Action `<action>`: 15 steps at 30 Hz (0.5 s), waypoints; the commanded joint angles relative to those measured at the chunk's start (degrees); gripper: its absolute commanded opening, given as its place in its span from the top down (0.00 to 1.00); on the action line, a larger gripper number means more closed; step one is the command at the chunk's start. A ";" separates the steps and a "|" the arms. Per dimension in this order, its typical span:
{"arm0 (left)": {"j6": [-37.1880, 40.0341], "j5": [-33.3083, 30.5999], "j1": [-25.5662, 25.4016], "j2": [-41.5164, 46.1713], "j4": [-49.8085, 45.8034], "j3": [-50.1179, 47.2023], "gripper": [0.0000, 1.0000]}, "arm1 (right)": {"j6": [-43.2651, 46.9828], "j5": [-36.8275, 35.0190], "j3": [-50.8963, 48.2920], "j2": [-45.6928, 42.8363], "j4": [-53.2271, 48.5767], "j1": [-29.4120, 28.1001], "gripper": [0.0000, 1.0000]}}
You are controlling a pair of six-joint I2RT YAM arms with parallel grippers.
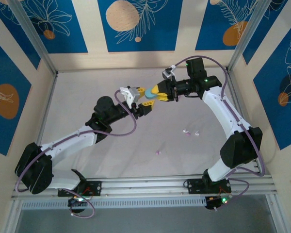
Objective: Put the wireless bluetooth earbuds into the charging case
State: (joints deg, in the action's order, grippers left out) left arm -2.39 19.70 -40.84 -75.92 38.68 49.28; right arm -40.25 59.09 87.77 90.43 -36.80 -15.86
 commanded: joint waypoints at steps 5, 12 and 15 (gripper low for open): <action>0.37 -8.54 -0.53 3.48 -2.64 -0.96 0.29 | -6.22 -23.29 -9.97 -3.35 11.52 3.48 0.82; 0.38 -18.78 -0.52 10.29 -13.71 -1.34 0.25 | -4.55 -33.41 -12.51 8.61 10.62 2.90 0.81; 0.16 -23.88 -0.25 12.64 -21.34 -0.36 0.22 | -1.92 -32.47 -9.14 14.72 9.29 1.90 0.81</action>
State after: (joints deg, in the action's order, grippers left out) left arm -2.39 3.42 -40.91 -65.91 26.24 47.81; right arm -44.93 28.82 75.68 101.51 -26.26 -12.75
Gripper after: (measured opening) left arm 0.774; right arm 0.284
